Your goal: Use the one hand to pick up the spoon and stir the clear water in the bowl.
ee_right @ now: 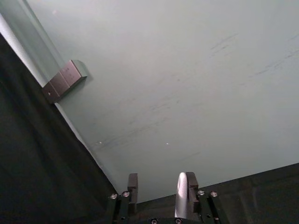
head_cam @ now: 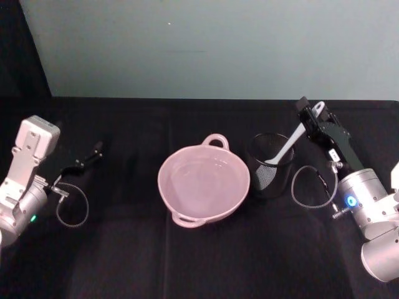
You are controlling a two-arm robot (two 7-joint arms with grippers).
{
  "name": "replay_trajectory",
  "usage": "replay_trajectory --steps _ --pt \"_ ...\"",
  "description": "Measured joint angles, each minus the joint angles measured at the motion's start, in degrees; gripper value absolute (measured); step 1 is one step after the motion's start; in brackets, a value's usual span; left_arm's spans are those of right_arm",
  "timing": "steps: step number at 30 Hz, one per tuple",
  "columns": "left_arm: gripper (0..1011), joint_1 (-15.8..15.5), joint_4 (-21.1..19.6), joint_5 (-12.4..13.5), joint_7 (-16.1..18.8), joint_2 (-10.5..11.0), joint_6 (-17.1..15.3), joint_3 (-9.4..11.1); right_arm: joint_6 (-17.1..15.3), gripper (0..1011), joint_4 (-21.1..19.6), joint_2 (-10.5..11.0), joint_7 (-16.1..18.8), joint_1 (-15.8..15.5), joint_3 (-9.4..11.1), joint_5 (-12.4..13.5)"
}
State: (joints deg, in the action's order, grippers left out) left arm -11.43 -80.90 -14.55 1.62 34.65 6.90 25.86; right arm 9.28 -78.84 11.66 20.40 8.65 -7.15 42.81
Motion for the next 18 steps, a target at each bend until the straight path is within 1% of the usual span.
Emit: replay_trajectory --steps 1,2,5,6,7,9,11,13,14,16,18 --pt "1011 0.00 0.00 0.00 0.00 0.00 0.00 0.00 0.00 628 0.01 0.01 -0.10 0.00 -0.02 0.00" --pt "1011 0.00 0.00 0.00 0.00 0.00 0.00 0.00 -0.03 684 0.02 0.01 -0.32 -0.05 -0.05 0.00" --pt "1011 0.00 0.00 0.00 0.00 0.00 0.00 0.00 -0.54 790 -0.40 0.08 -1.10 -0.47 -0.08 0.01" --pt "1011 0.00 0.00 0.00 0.00 0.00 0.00 0.00 -0.75 810 -0.69 0.14 -1.41 -0.64 -0.08 -0.01" --pt "1011 0.00 0.00 0.00 0.00 0.00 0.00 0.00 -1.25 820 -1.44 0.29 -2.11 -1.02 -0.08 -0.04" --pt "1011 0.00 0.00 0.00 0.00 0.00 0.00 0.00 -1.74 898 -2.28 0.47 -2.77 -1.49 -0.01 -0.06" --pt "1011 0.00 0.00 0.00 0.00 0.00 0.00 0.00 -2.38 942 -3.87 0.76 -3.64 -2.37 0.21 -0.10" --pt "1011 0.00 0.00 0.00 0.00 0.00 0.00 0.00 -2.69 984 -5.03 0.95 -4.25 -3.05 0.39 -0.12" --pt "1011 0.00 0.00 0.00 0.00 0.00 0.00 0.00 -2.89 1002 -6.39 1.18 -4.96 -3.82 0.70 -0.18" --pt "1011 0.00 0.00 0.00 0.00 0.00 0.00 0.00 -3.12 1003 -7.97 1.42 -5.56 -4.76 1.02 -0.29" --pt "1011 0.00 0.00 0.00 0.00 0.00 0.00 0.00 -3.35 1003 -10.38 1.90 -6.45 -5.99 1.59 -0.48"
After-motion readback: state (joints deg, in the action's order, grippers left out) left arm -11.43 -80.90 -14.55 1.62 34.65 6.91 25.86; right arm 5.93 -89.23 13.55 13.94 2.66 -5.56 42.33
